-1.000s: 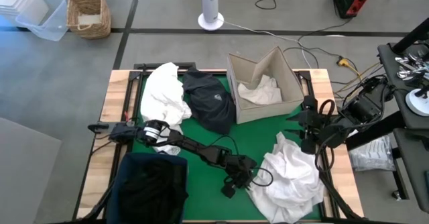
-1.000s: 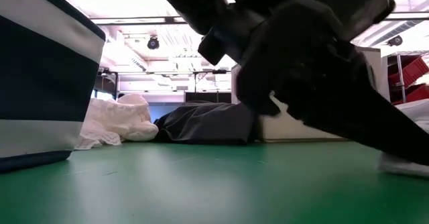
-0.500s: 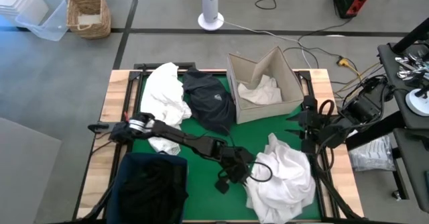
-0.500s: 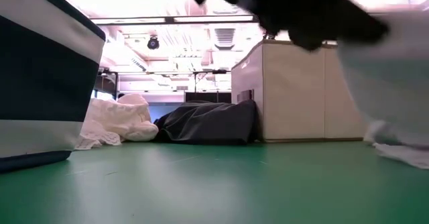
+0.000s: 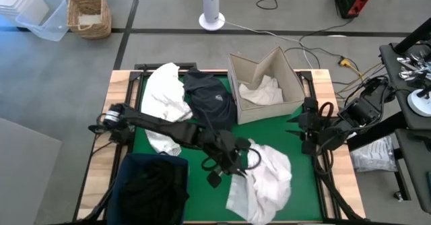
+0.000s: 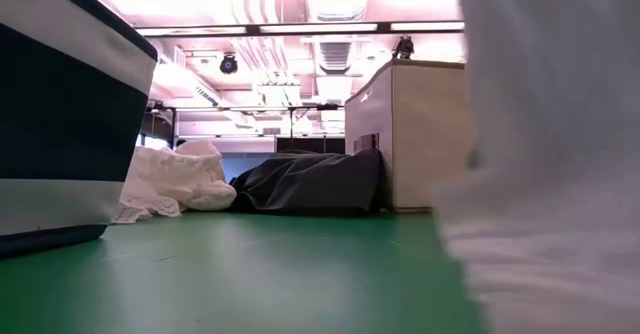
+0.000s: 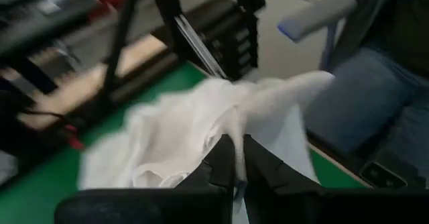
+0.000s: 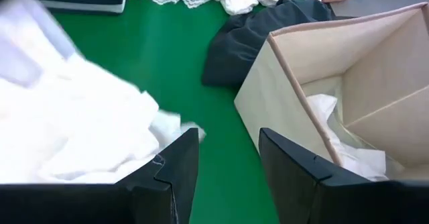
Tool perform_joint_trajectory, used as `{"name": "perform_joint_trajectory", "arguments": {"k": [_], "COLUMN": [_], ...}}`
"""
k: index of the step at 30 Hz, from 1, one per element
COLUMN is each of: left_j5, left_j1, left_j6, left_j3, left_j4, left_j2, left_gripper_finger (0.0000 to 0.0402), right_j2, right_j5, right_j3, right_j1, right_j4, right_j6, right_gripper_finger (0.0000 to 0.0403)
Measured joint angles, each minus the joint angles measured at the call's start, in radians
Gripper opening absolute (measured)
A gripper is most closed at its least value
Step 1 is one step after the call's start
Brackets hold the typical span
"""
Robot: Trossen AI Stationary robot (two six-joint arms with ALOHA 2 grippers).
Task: Sort clothes
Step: Put the bottom white shirt into the brown laundry organizer
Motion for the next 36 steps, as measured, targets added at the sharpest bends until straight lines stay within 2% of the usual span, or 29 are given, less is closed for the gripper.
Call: {"name": "perform_joint_trajectory", "arguments": {"k": [4,9,13,18,25,28,36], "left_j5": [-0.047,-0.165,-0.174,-0.174,-0.175,-0.197,-0.341], "left_j1": [0.009,0.027,0.063,0.104,0.137,0.151,0.173], "left_j6": [0.01,0.022,0.025,0.015,0.009,0.03,0.092], "left_j3": [0.0,0.018,0.086,0.267,0.608,0.556,0.598], "left_j4": [-0.006,0.009,-0.04,-0.165,-0.31,-0.21,-0.209], "left_j2": [-0.078,-0.145,-0.153,-0.145,-0.089,-0.128,-0.136], "left_gripper_finger": [0.0,0.0,0.0,0.0,0.0,0.0,0.0], "right_j2": [-0.004,-0.02,-0.03,-0.033,-0.032,-0.033,-0.03], "right_j5": [0.0,0.0,0.016,0.024,0.027,0.03,0.077], "right_j3": [-0.01,-0.019,-0.021,-0.023,-0.034,-0.038,-0.043], "right_j1": [0.0,0.0,0.0,0.0,0.0,0.0,0.0], "right_j4": [0.0,-0.001,0.001,0.003,0.003,0.005,0.037], "right_j6": [-0.003,-0.004,-0.004,-0.015,-0.021,-0.021,-0.037], "right_gripper_finger": [0.0156,0.0153,0.0144,0.0139,0.0149,0.015,0.0141]}}
